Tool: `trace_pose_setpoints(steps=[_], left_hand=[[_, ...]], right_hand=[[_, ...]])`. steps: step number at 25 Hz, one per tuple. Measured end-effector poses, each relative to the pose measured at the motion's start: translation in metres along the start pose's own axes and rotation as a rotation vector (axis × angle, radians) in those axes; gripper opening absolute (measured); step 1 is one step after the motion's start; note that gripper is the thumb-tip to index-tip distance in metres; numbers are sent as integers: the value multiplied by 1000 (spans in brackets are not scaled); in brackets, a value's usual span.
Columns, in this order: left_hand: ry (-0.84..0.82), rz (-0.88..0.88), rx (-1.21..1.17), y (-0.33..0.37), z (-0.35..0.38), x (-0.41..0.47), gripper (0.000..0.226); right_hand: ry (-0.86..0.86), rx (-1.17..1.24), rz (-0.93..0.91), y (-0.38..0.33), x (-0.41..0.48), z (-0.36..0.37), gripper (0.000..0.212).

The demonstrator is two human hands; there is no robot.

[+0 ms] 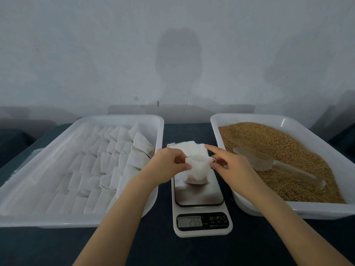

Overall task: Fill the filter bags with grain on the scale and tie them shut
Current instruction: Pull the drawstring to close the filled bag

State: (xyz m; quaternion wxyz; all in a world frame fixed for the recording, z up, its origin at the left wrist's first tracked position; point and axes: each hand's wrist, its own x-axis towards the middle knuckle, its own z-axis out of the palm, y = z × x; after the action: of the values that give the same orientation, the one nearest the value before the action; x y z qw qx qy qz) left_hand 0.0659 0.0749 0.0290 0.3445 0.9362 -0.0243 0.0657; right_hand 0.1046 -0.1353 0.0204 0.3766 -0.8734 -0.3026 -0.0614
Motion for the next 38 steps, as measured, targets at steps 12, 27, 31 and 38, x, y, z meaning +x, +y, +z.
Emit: trace_pose_setpoints(steps=[12, 27, 31, 38], left_hand=[[-58, 49, 20, 2, 8, 5, 22], [-6, 41, 71, 3, 9, 1, 12], [-96, 71, 106, 12, 11, -1, 24], [-25, -129, 113, 6, -37, 25, 25]], right_hand=[[-22, -23, 57, -3, 5, 0, 11], [-40, -117, 33, 2, 5, 1, 15], [-67, -111, 33, -3, 4, -1, 14], [121, 79, 115, -6, 0, -4, 18]])
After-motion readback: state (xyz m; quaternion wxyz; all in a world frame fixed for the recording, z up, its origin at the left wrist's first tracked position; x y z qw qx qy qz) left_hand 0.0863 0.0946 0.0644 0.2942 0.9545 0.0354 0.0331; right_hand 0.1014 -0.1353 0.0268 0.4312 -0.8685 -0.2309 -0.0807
